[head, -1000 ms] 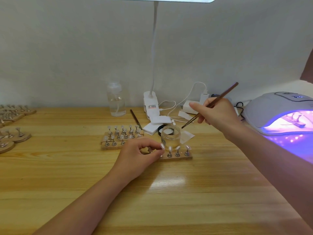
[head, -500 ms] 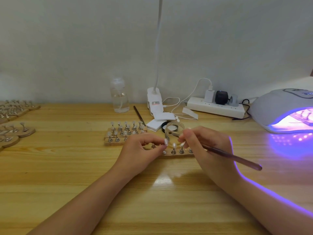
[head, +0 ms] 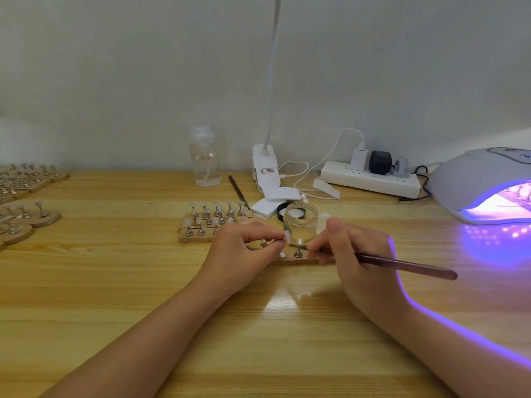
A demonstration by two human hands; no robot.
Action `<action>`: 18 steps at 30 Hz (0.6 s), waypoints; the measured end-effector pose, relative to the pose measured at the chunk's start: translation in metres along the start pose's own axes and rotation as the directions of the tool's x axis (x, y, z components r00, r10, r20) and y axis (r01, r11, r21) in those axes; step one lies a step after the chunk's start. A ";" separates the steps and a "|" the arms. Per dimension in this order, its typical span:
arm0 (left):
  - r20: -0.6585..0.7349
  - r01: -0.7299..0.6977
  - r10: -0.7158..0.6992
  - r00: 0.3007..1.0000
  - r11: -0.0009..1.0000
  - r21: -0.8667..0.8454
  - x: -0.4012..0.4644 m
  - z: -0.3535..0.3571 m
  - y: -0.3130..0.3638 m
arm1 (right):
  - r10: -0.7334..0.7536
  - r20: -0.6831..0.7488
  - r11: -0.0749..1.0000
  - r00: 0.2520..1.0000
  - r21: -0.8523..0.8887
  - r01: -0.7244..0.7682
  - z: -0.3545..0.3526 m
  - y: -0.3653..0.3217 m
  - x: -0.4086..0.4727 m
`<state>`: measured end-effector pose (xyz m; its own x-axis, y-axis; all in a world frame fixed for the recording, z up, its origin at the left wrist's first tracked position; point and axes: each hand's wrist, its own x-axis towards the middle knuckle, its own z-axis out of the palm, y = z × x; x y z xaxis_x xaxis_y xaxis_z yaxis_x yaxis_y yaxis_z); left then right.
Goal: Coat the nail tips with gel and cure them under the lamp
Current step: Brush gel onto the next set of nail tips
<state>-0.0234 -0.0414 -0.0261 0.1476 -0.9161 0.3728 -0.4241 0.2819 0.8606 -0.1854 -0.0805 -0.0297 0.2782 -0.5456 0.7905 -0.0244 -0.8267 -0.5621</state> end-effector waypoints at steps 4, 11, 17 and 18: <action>-0.002 -0.009 0.009 1.000 1.000 0.009 0.000 0.000 0.000 | 0.040 -0.006 0.998 0.999 -0.047 -0.040 0.002 0.001 0.000; 0.007 -0.020 0.020 1.000 1.000 0.021 0.000 0.000 0.001 | 0.035 -0.038 0.997 0.999 -0.062 -0.037 0.004 -0.001 0.002; 0.009 -0.014 0.013 1.000 0.999 0.038 0.000 0.001 0.002 | 0.040 -0.059 0.999 0.997 -0.026 -0.041 0.004 0.001 0.000; 0.010 -0.017 0.016 1.000 0.999 0.038 0.000 0.000 0.002 | 0.033 -0.053 0.998 0.998 -0.052 -0.036 0.004 0.001 0.001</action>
<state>-0.0247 -0.0409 -0.0243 0.1316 -0.9143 0.3832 -0.4605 0.2859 0.8404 -0.1815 -0.0811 -0.0301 0.2261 -0.5791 0.7833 -0.0842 -0.8127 -0.5765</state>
